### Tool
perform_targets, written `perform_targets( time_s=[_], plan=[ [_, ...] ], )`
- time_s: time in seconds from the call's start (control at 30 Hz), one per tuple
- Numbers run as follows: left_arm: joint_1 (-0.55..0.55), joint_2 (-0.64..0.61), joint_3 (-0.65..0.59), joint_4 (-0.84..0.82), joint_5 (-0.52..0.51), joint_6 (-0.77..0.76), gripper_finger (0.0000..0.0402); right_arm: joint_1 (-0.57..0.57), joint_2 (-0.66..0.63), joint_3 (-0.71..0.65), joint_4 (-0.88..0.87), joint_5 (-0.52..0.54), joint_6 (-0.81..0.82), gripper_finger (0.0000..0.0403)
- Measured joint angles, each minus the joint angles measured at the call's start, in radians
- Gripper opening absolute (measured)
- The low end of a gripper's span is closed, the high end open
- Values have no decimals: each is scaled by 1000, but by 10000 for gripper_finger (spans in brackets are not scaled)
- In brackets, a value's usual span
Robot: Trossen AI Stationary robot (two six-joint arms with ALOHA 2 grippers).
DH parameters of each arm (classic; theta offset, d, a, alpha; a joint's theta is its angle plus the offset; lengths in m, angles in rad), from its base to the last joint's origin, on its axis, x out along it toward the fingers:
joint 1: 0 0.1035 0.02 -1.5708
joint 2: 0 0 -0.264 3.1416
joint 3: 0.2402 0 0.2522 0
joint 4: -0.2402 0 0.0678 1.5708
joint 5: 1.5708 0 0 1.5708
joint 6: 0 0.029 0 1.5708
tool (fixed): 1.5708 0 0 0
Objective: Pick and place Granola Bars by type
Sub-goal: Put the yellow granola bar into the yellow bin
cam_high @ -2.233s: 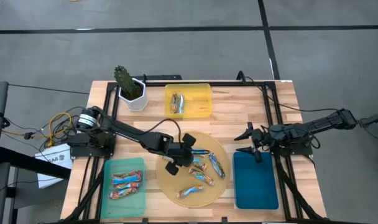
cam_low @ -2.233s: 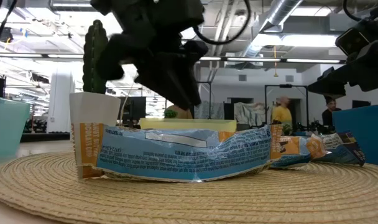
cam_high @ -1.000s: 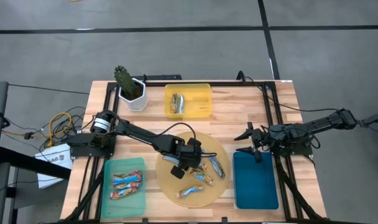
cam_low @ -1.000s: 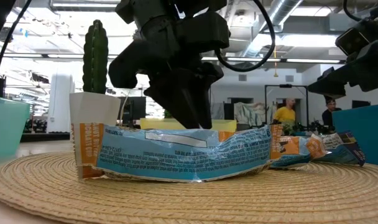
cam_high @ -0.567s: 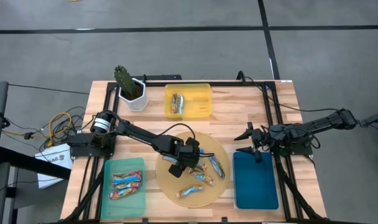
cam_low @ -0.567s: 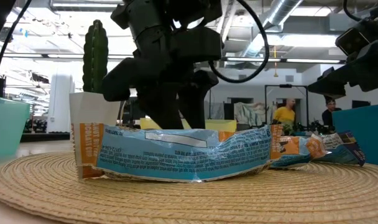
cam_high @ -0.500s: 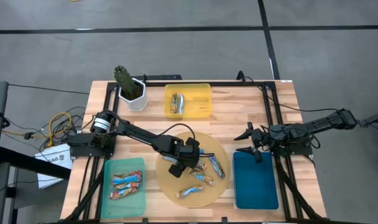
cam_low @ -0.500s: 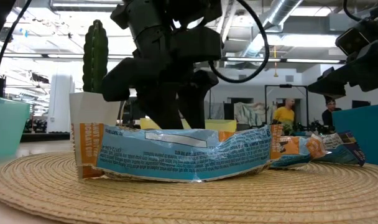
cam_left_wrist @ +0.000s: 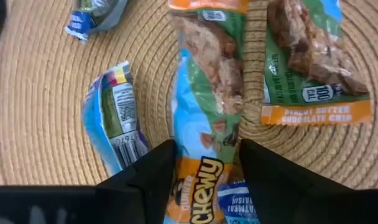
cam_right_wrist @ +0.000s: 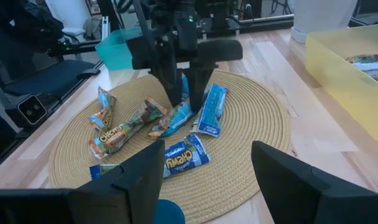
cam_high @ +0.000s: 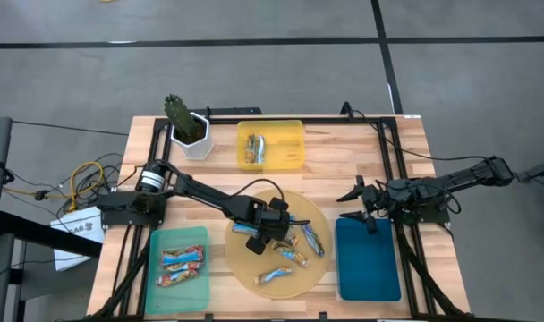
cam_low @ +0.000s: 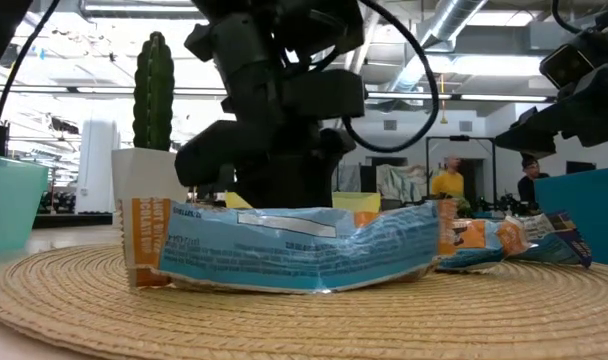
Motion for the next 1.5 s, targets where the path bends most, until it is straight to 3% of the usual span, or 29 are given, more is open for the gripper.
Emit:
perform_targets(
  time_s=[0.47,0.83,1.03,1.5],
  plan=[
    [6,0,11,-19,8,-20,121,0,0,0,2,0,0,234],
    [6,0,12,-1,7,-46,52,0,0,0,2,0,0,234],
    [5,-4,12,123,19,-162,34,0,0,0,2,0,0,234],
    [4,-87,12,492,138,-369,38,0,0,0,-3,0,0,234]
  ],
)
